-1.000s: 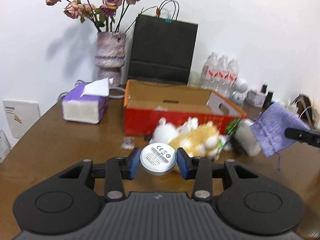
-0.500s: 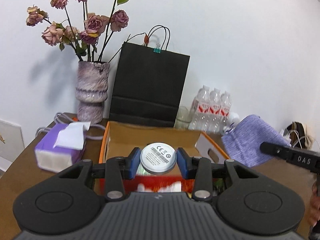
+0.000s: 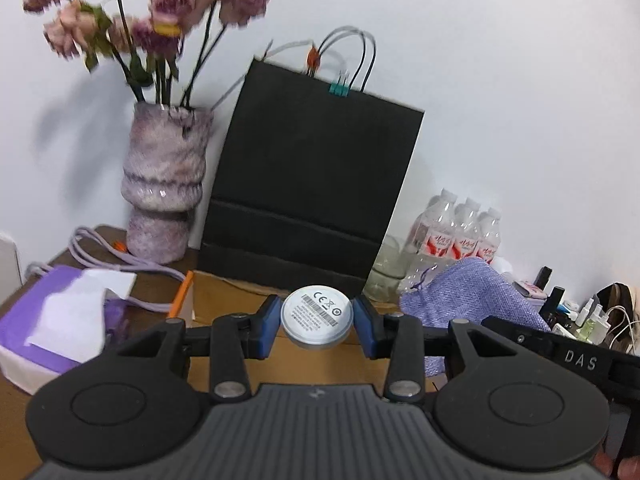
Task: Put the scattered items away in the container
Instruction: 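Carry the tin and pouch into the box and open both tools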
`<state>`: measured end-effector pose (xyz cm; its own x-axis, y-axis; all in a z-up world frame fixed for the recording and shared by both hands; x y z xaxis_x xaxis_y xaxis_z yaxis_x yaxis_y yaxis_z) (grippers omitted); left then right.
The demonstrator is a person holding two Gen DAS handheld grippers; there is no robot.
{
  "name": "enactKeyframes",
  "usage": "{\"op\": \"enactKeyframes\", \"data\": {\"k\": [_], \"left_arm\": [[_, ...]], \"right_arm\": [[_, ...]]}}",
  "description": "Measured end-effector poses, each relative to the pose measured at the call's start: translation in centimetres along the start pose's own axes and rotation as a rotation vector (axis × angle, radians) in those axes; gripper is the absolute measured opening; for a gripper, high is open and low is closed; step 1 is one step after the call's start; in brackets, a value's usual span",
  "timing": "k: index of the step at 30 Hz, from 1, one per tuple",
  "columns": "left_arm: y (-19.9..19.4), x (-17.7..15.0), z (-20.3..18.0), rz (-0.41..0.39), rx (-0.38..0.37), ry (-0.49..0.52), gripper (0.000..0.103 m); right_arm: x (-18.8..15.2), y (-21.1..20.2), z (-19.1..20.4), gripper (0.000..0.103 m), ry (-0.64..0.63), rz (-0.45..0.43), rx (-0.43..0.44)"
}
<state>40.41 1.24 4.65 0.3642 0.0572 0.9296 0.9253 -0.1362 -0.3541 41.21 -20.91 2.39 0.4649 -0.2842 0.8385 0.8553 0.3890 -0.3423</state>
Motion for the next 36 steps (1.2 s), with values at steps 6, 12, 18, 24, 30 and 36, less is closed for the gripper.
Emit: {"op": "enactKeyframes", "data": {"k": [6, 12, 18, 24, 30, 36], "left_arm": [[2.2, -1.6, 0.2, 0.077, 0.026, 0.017, 0.04], [2.7, -2.0, 0.4, 0.094, 0.048, 0.025, 0.041], [3.2, -2.1, -0.4, 0.132, 0.106, 0.107, 0.103], [2.8, -1.9, -0.4, 0.13, 0.138, 0.106, 0.103], [2.7, -1.8, -0.2, 0.127, 0.138, 0.095, 0.103], [2.7, -1.9, -0.5, 0.127, 0.131, 0.102, 0.103]], "right_arm": [[-1.1, 1.8, -0.5, 0.005, -0.015, 0.055, -0.021], [-1.4, 1.9, -0.7, 0.006, -0.026, 0.069, -0.03], [-1.5, 2.3, -0.7, 0.102, -0.067, 0.102, -0.091], [-1.6, 2.5, -0.4, 0.103, -0.098, 0.113, -0.114], [-1.5, 2.4, -0.5, 0.103, -0.093, 0.111, -0.112], [-1.6, 2.3, -0.5, 0.103, -0.099, 0.113, -0.112]]}}
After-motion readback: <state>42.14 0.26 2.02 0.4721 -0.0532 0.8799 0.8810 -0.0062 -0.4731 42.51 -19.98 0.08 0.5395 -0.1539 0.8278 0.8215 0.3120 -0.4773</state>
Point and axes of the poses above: each gripper's, at about its wrist camera, not at the fingertips, and y roughly the way its jaws point, z to its left, x to its top, the point moved 5 cm from there along y, roughly the way its jaws point, and after that the axes turned 10 degrees about y, right-handed, at the moved point
